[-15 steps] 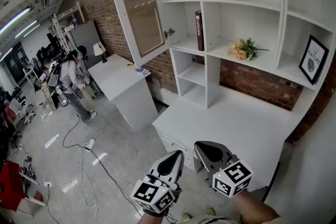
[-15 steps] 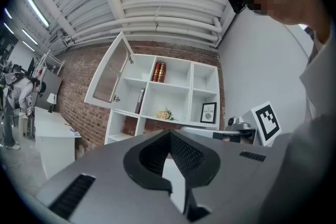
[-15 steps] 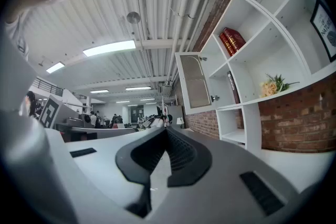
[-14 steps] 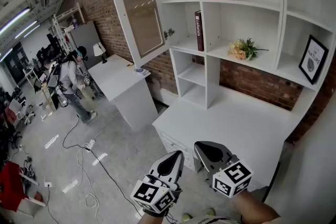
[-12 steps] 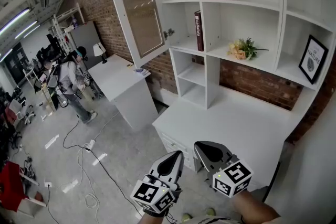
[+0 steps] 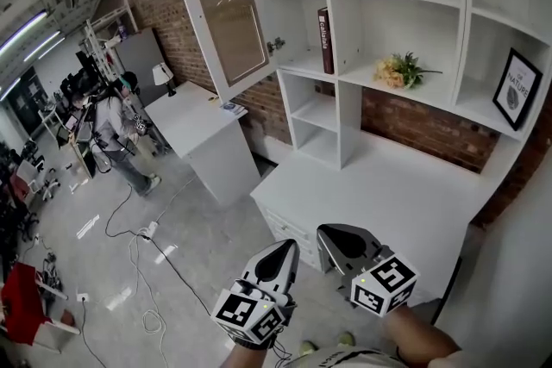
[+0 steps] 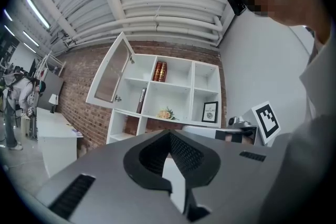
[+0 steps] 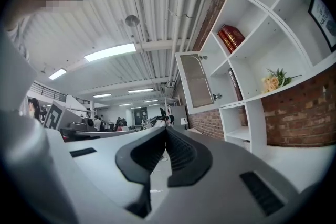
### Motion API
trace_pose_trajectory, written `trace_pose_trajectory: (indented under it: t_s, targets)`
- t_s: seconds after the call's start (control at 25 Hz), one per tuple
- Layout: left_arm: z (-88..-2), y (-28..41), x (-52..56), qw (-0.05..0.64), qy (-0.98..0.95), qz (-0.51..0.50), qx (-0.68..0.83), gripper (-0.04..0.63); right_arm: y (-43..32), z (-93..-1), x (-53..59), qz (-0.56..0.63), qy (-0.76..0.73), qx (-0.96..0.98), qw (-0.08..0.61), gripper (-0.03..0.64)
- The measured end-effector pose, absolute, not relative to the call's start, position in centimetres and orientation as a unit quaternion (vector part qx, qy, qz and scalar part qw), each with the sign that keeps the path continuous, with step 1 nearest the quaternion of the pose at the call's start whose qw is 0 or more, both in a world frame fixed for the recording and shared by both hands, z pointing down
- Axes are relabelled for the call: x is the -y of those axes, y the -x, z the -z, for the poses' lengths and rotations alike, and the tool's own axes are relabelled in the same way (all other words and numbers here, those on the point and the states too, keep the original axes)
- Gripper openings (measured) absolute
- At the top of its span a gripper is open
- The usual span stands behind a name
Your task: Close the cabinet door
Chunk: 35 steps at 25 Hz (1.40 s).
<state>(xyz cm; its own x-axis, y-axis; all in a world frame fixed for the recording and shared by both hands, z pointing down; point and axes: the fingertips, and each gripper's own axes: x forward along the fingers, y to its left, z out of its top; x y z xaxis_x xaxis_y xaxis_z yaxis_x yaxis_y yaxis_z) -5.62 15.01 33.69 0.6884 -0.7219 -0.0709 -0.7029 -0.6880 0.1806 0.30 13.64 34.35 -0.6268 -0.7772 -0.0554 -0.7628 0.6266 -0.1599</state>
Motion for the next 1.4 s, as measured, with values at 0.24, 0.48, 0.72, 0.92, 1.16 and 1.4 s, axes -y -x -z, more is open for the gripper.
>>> trace_pose_trajectory:
  t_s: [0.24, 0.48, 0.72, 0.92, 1.16, 1.4]
  targets:
    - [-32.7, 6.4, -13.7, 0.053, -0.909, 0.074, 0.406, 0.011, -2.7, -33.1, -12.5, 0.062, 0.431, -0.895, 0.099, 0.018]
    - [-33.3, 6.4, -13.7, 0.054, -0.903, 0.067, 0.42, 0.011, -3.9, -34.3, -12.4, 0.085, 0.433, -0.891, 0.104, 0.018]
    - [-33.9, 4.9, -13.9, 0.053, -0.9, 0.055, 0.429, 0.011, -4.7, -35.2, -12.4, 0.076, 0.43, -0.896, 0.082, 0.018]
    - [-33.8, 4.3, -13.4, 0.047, -0.894, 0.047, 0.443, 0.011, -6.1, -35.1, -11.9, 0.076, 0.424, -0.898, 0.09, 0.018]
    - [-33.4, 3.8, -12.5, 0.034, -0.893, 0.044, 0.446, 0.011, -6.1, -35.2, -11.4, 0.072, 0.417, -0.902, 0.087, 0.018]
    - [-33.7, 3.9, -10.1, 0.038, -0.895, 0.051, 0.441, 0.011, -5.7, -35.4, -9.2, 0.068, 0.421, -0.901, 0.08, 0.018]
